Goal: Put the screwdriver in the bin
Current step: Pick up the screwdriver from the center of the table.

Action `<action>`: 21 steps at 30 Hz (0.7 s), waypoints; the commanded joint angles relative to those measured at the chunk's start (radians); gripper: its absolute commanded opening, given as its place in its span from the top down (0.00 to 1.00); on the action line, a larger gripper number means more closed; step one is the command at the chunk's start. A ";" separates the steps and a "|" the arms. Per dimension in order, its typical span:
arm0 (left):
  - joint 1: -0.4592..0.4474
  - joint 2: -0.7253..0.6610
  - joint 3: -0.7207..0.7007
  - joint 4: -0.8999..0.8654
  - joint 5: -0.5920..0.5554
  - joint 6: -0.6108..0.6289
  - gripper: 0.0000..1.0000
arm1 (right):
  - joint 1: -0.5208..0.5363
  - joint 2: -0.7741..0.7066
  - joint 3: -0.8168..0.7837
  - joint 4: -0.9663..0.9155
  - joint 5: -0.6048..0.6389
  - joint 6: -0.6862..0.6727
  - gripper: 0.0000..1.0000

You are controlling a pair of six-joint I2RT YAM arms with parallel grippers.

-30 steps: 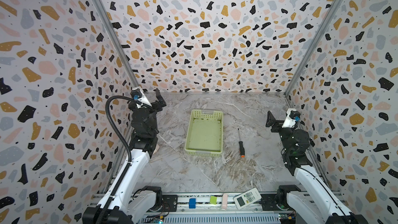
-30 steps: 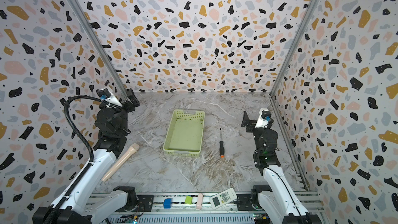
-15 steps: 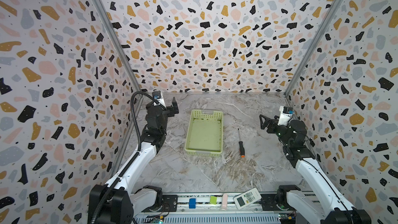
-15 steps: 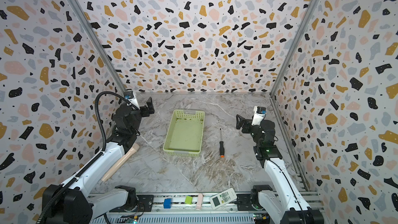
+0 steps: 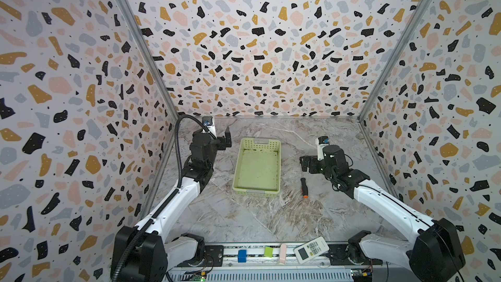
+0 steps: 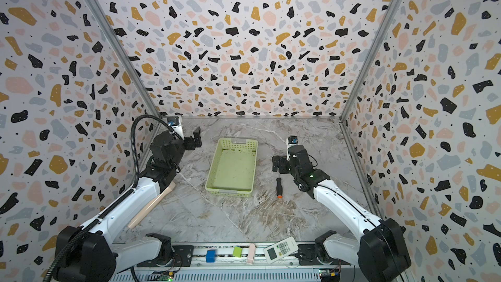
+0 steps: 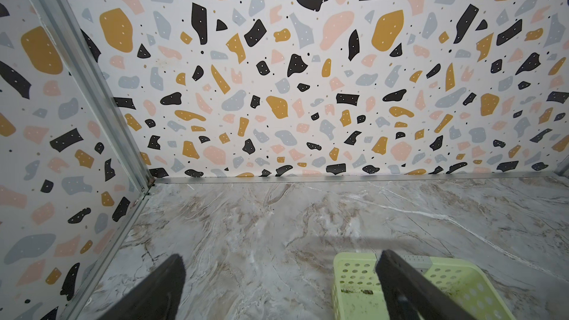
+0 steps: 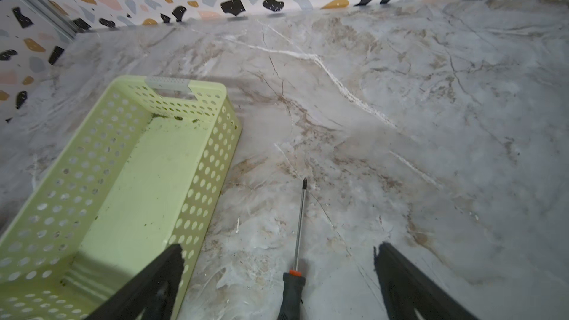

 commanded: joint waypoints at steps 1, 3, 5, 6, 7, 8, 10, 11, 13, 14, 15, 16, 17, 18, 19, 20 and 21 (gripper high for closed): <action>-0.006 0.001 0.039 0.018 0.010 0.009 0.01 | 0.024 0.015 0.013 -0.086 0.073 0.053 0.01; -0.006 0.001 0.036 0.019 0.007 0.010 0.01 | 0.033 0.036 0.018 -0.103 0.079 0.073 0.01; -0.008 0.004 0.035 0.023 0.005 0.009 0.01 | 0.037 0.063 0.028 -0.138 0.084 0.099 0.01; -0.007 0.008 0.036 0.022 0.005 0.010 0.00 | 0.038 0.080 0.036 -0.164 0.090 0.117 0.01; -0.007 0.011 0.037 0.020 0.006 0.009 0.01 | 0.039 0.096 0.037 -0.180 0.092 0.125 0.00; -0.009 0.014 0.037 0.020 0.008 0.009 0.01 | 0.041 0.105 0.034 -0.185 0.089 0.129 0.00; -0.011 0.016 0.037 0.019 0.007 0.011 0.01 | 0.047 0.121 0.024 -0.193 0.074 0.140 0.01; -0.012 0.016 0.039 0.018 0.008 0.010 0.00 | 0.051 0.126 0.019 -0.193 0.068 0.141 0.01; -0.013 0.015 0.039 0.018 0.003 0.011 0.00 | 0.063 0.135 0.009 -0.195 0.058 0.141 0.01; -0.014 0.015 0.039 0.016 -0.003 0.013 0.00 | 0.067 0.139 0.005 -0.195 0.058 0.141 0.02; -0.018 0.015 0.037 0.014 -0.009 0.018 0.01 | 0.071 0.142 0.002 -0.196 0.054 0.139 0.03; -0.020 0.015 0.036 0.015 -0.014 0.023 0.01 | 0.074 0.147 0.001 -0.198 0.048 0.138 0.03; -0.023 0.015 0.036 0.015 -0.017 0.027 0.00 | 0.077 0.150 -0.001 -0.202 0.044 0.139 0.03; -0.024 0.018 0.036 0.013 -0.021 0.029 0.00 | 0.080 0.154 -0.003 -0.205 0.038 0.140 0.04; -0.026 0.020 0.037 0.012 -0.022 0.030 0.01 | 0.082 0.156 -0.007 -0.207 0.030 0.144 0.05; -0.026 0.022 0.037 0.013 -0.022 0.029 0.00 | 0.084 0.161 -0.011 -0.206 0.021 0.147 0.05; -0.027 0.025 0.037 0.013 -0.021 0.029 0.00 | 0.085 0.166 -0.017 -0.204 0.009 0.148 0.06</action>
